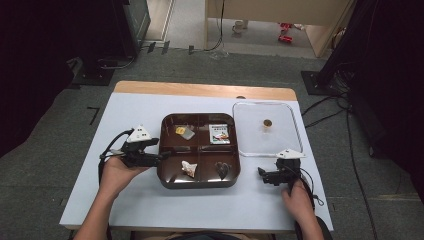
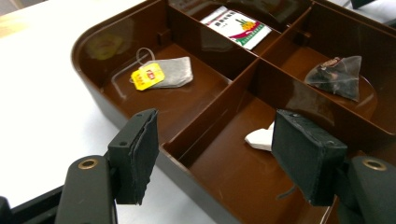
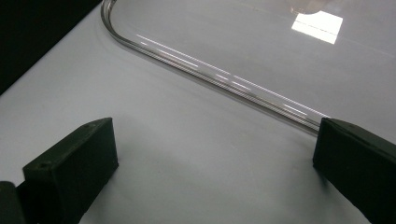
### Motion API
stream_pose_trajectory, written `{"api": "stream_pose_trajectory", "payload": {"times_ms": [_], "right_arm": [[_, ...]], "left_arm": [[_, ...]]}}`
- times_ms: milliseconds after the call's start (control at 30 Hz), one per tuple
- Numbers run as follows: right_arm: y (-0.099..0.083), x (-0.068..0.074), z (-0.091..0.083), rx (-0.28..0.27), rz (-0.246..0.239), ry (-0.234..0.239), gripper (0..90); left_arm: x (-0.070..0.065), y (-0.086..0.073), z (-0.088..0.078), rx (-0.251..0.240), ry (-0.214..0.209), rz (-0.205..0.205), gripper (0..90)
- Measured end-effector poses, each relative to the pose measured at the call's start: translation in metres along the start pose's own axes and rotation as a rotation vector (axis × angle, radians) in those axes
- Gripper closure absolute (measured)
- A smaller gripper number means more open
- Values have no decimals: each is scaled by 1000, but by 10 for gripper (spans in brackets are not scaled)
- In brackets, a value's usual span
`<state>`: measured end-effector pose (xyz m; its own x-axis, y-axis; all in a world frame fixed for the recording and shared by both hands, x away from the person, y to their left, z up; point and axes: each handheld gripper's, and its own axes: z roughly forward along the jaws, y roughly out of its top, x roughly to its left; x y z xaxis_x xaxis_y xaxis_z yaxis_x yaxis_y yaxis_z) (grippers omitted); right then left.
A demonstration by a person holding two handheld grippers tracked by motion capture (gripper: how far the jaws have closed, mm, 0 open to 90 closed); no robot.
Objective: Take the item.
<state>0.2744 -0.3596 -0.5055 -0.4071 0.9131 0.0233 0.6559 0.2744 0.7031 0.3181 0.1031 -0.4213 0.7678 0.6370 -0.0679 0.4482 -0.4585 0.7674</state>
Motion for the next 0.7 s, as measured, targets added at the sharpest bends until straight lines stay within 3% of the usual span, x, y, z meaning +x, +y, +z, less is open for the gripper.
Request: {"api": "stream_pose_trajectory", "payload": {"times_ms": [300, 433, 467, 700], "right_arm": [[0, 0, 0, 0, 0, 0, 0], [0, 0, 0, 0, 0, 0, 0], [0, 0, 0, 0, 0, 0, 0], [0, 0, 0, 0, 0, 0, 0]], "left_arm": [[-8, 3, 10, 0, -40, 29, 357], [-10, 5, 14, -13, -79, 34, 406], [-10, 5, 16, -14, -107, 25, 420], [-17, 6, 25, 27, -105, 64, 420]]}}
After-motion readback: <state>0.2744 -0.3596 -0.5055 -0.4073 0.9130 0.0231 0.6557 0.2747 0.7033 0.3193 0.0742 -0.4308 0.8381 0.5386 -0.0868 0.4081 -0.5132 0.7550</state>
